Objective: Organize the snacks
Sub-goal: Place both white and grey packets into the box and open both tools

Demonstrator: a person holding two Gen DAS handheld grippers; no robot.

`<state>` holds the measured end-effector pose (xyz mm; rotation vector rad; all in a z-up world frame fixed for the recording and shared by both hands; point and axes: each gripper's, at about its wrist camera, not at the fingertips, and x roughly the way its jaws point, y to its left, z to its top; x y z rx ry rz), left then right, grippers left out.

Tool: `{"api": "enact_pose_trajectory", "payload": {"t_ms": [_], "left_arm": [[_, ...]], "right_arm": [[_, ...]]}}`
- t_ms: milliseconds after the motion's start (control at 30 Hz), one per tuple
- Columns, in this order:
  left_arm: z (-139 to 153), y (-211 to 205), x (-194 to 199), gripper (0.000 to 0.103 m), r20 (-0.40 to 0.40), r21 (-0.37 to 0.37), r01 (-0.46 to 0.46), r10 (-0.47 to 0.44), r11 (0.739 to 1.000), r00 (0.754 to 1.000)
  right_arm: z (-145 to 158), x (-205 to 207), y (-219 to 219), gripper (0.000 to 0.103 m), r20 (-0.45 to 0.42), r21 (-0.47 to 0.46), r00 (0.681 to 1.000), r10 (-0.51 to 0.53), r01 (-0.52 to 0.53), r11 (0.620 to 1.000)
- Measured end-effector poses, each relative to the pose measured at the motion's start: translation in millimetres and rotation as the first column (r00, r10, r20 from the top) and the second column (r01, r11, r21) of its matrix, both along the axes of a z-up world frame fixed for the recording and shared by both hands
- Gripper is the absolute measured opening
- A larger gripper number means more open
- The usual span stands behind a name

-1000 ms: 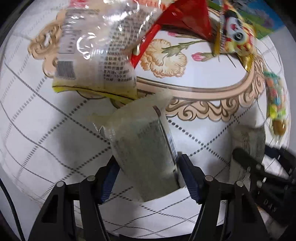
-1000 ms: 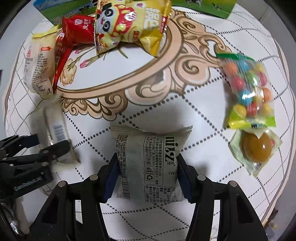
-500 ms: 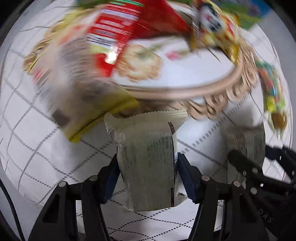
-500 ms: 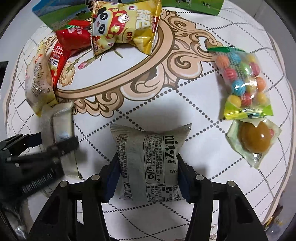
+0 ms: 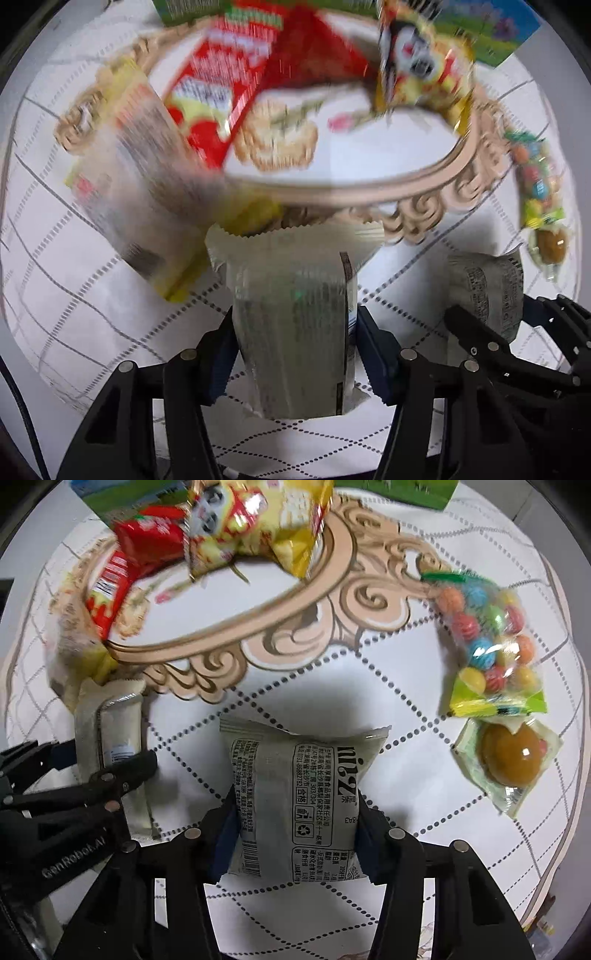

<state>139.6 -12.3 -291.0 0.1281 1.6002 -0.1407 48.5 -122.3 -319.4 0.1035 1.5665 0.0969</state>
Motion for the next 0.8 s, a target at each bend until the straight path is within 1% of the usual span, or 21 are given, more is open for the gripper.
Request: {"api": "enact_pose_trajectory", "payload": {"t_ms": [100,167,200,267,300,333,400,433,500,567,600,667,700,767,800], "left_arm": [[44.6,0.6,11.5,0.057,0.054,-0.063,-0.001,0.004,0.998,0.999],[74.4,1.1,22.4,0.056,0.094,-0.105,0.0,0.01,0.994,0.996],[98.8,1.2,33.6,0.056,0.133,-0.134,0.003,0.015,0.991,0.991],[127.7,0.5,51.5,0.054,0.18,-0.158,0.013,0.016,0.987,0.983],[147.5,0.6,67.1,0.054,0.205,-0.183,0.016,0.022,0.983,0.978],[158.7,1.9,78.3,0.054,0.218,-0.199,0.015,0.03,0.98,0.975],[179.1,7.6,103.2,0.054,0.24,-0.219,0.015,0.039,0.976,0.97],[188.8,7.5,121.5,0.054,0.251,-0.222,0.016,0.042,0.975,0.967],[195.4,4.7,147.9,0.054,0.262,-0.215,0.016,0.042,0.976,0.964],[194.3,2.1,177.7,0.054,0.257,-0.201,0.009,0.044,0.98,0.966],[188.4,0.8,195.7,0.054,0.24,-0.196,0.005,0.043,0.981,0.97],[178.0,-2.3,218.8,0.054,0.207,-0.194,0.0,0.041,0.981,0.978],[170.8,-4.2,230.8,0.054,0.184,-0.19,0.0,0.036,0.982,0.982],[151.9,-10.9,255.3,0.054,0.143,-0.164,0.004,0.019,0.986,0.99],[140.9,-14.5,262.7,0.054,0.124,-0.155,0.009,0.01,0.988,0.992]], "right_arm": [[24.9,4.2,-9.2,0.056,0.042,0.056,0.999,-0.034,0.032,0.998],[54.6,13.0,-15.8,0.056,0.091,0.112,0.994,-0.063,0.053,0.992],[68.2,18.4,-18.3,0.056,0.116,0.13,0.991,-0.067,0.052,0.99],[96.8,30.8,-22.9,0.056,0.173,0.161,0.982,-0.081,0.053,0.986],[113.1,40.1,-25.9,0.056,0.205,0.184,0.975,-0.091,0.053,0.981],[129.2,53.4,-28.9,0.056,0.232,0.204,0.968,-0.1,0.052,0.978],[151.3,91.3,-33.5,0.056,0.277,0.235,0.954,-0.111,0.045,0.971],[160.0,102.8,-35.1,0.056,0.299,0.234,0.948,-0.111,0.04,0.971],[173.3,133.0,-37.5,0.056,0.341,0.224,0.933,-0.114,0.037,0.974],[180.2,166.6,-39.0,0.056,0.371,0.206,0.921,-0.117,0.041,0.978],[180.3,187.4,-42.6,0.056,0.376,0.2,0.919,-0.117,0.043,0.979],[177.1,221.6,-46.2,0.056,0.375,0.177,0.92,-0.113,0.048,0.983],[182.6,235.4,-45.3,0.056,0.371,0.171,0.922,-0.113,0.052,0.984],[176.2,264.8,-45.6,0.056,0.353,0.15,0.929,-0.108,0.058,0.987],[176.8,273.1,-45.4,0.056,0.343,0.145,0.933,-0.108,0.06,0.988]]}}
